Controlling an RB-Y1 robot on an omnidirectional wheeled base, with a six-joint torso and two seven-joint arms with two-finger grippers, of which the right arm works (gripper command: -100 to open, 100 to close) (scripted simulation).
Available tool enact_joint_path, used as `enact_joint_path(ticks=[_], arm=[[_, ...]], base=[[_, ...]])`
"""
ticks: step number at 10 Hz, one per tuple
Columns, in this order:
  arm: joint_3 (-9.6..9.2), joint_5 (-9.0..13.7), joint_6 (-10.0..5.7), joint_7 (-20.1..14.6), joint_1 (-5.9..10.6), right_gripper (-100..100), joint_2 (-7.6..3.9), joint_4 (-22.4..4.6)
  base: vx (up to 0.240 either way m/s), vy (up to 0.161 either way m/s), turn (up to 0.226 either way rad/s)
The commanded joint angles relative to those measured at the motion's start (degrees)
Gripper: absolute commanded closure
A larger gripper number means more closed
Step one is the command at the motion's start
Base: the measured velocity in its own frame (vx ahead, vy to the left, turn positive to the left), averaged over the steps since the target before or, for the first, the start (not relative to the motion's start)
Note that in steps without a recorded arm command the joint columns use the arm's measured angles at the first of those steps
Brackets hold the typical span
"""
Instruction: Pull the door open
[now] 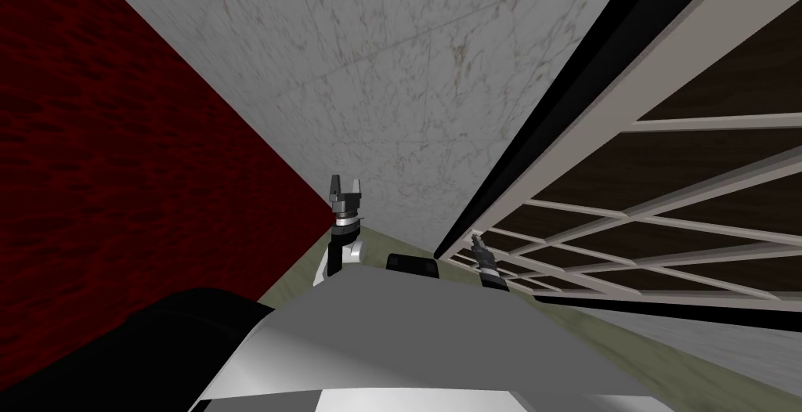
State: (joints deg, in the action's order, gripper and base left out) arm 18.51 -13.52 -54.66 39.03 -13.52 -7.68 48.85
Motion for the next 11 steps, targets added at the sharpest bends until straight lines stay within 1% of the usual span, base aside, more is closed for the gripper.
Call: enact_joint_path(ticks=[1,2,3,4,5,6,7,11], arm=[[-0.75,0.02,-0.14,-2.0,-0.22,100,0.38,-0.16],[-1.2,0.4,-0.38,-4.16,-0.63,100,0.36,0.0],[-1.66,0.77,-0.62,-5.63,-1.05,100,0.34,0.17],[-1.66,0.77,-0.62,-6.33,-1.05,100,0.34,0.17],[-2.16,1.18,-0.89,-8.48,-1.51,100,0.31,0.35],[-0.97,-0.11,-1.47,-4.62,-2.63,-100,0.23,1.05],[-0.97,-0.11,-1.47,-4.62,-2.63,-100,0.23,1.05],[0.9,-2.46,-3.71,1.46,-4.91,-100,0.11,1.6]], base=[[0.0,-0.01,0.008],[0.0,-0.008,0.012],[-0.005,-0.01,0.028],[-0.011,-0.005,0.008],[-0.004,0.003,0.044],[-0.011,0.032,-0.06],[-0.01,0.037,-0.058],[-0.012,0.036,-0.052]])
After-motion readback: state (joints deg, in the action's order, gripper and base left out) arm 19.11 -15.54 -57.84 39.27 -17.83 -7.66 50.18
